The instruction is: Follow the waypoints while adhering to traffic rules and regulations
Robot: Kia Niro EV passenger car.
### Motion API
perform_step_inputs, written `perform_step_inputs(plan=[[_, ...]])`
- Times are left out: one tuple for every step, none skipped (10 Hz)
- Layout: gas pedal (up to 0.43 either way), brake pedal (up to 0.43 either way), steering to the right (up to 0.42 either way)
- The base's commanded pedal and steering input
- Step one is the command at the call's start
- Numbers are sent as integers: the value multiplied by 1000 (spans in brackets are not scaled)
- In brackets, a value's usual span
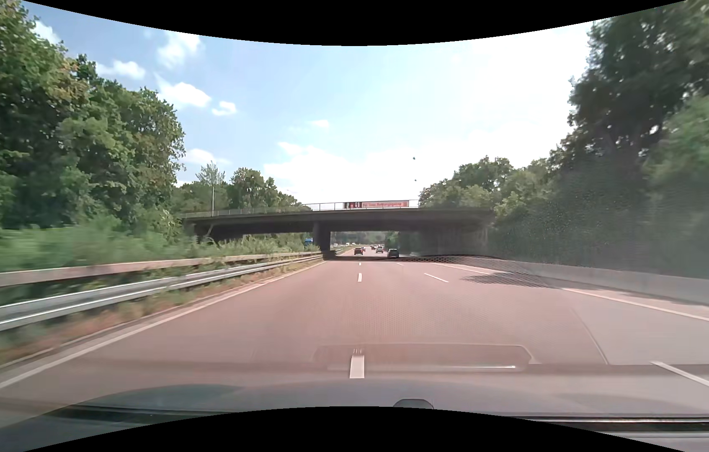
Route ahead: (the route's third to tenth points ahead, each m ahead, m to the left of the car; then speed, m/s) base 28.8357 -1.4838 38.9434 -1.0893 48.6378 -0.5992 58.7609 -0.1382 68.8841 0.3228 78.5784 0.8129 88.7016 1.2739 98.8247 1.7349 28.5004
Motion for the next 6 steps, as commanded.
perform_step_inputs(plan=[[138,0,-8],[138,0,-10],[138,0,-12],[138,0,-12],[138,0,-12],[138,0,-12]])
